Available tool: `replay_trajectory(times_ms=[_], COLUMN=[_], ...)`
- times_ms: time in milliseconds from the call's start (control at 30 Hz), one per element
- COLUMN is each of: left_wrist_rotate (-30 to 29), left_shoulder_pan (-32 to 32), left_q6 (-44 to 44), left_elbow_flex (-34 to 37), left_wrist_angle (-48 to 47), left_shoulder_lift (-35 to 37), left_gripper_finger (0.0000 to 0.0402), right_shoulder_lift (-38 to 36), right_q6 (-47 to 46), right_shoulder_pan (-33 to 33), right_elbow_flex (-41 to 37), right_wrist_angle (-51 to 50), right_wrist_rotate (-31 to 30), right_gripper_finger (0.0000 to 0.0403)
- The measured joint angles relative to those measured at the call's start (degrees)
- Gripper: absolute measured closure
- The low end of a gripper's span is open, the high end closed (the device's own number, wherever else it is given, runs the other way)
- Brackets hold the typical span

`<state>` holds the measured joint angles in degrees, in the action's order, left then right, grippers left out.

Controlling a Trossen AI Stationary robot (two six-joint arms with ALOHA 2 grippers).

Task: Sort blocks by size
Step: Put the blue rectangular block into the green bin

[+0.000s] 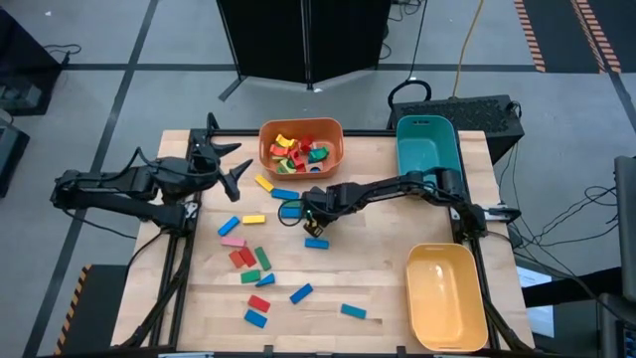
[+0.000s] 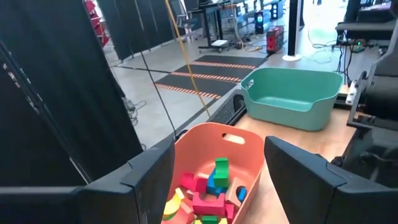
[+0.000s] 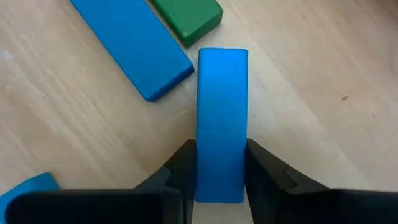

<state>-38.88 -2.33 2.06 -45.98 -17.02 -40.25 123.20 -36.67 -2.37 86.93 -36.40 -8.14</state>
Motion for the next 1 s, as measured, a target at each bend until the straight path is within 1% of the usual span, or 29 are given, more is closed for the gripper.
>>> replay_trajectory(times_ms=[100, 167, 267, 367, 533, 833, 1000], left_wrist_rotate=[0.19, 2.09, 5.18, 5.89, 5.82, 5.36, 5.26], left_shoulder_pan=[0.00, 0.02, 0.02, 0.04, 0.11, 0.11, 0.11], left_q6=[1.42, 1.55, 2.76, 4.73, 5.23, 7.87, 9.31], left_elbow_flex=[0.00, 0.00, 0.00, 0.00, 0.00, -0.04, -0.04], left_wrist_angle=[-0.39, -1.26, -2.17, -2.16, -2.34, -1.51, -1.44], left_shoulder_lift=[0.00, 0.00, 0.00, 0.02, 0.37, 1.38, 1.74], left_gripper_finger=[0.0151, 0.0151, 0.0151, 0.0151, 0.0151, 0.0151, 0.0151], right_shoulder_lift=[-0.17, -0.83, -2.25, -4.88, -10.19, -18.78, -22.75], right_q6=[0.84, 1.33, 1.35, 1.43, 1.55, 1.29, -0.65], right_shoulder_pan=[-0.15, -0.69, -1.13, -1.29, -1.31, -2.09, -3.19], right_elbow_flex=[0.02, 0.00, -0.16, -0.25, -0.19, -0.15, -0.11], right_wrist_angle=[-0.85, -2.46, -5.80, -9.50, -15.81, -25.53, -30.34], right_wrist_rotate=[1.91, 4.55, 7.10, 7.42, 6.49, 0.34, -2.63], right_gripper_finger=[0.0303, 0.0298, 0.0303, 0.0312, 0.0307, 0.0307, 0.0307])
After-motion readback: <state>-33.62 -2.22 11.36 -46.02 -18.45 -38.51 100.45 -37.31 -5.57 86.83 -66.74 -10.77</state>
